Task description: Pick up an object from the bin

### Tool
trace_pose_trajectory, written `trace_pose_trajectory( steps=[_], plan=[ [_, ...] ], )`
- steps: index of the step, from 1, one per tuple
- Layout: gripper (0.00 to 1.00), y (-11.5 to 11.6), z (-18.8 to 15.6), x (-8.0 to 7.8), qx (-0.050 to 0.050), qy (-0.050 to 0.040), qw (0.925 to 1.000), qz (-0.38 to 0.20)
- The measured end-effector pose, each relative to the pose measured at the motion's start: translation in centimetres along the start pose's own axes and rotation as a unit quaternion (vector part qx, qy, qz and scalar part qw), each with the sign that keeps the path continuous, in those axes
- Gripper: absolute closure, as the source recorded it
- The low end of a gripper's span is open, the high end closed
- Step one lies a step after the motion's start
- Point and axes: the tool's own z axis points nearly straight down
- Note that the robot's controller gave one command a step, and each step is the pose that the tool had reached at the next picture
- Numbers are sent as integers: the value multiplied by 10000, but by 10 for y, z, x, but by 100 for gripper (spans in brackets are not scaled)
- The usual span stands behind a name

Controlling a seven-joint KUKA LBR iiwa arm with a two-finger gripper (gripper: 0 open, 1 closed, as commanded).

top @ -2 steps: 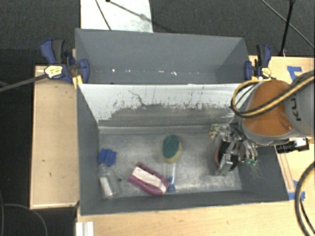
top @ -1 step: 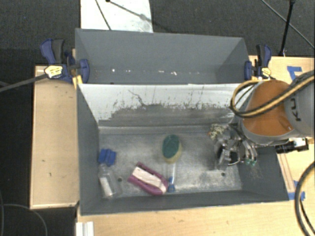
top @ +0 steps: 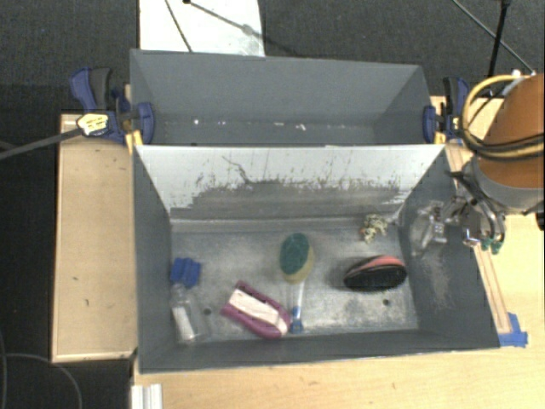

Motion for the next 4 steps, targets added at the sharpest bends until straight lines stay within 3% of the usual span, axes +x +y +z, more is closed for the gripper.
trace_pose_trajectory(
  steps=[1,2,3,4],
  plan=[
    [0,0,4,1,-1,41,10000,5],
    [0,27,144,4,3,57,9999,109],
    [0,96,162,3,-13,40,9979,647],
    [100,92,162,3,3,40,9978,666]
  ],
)
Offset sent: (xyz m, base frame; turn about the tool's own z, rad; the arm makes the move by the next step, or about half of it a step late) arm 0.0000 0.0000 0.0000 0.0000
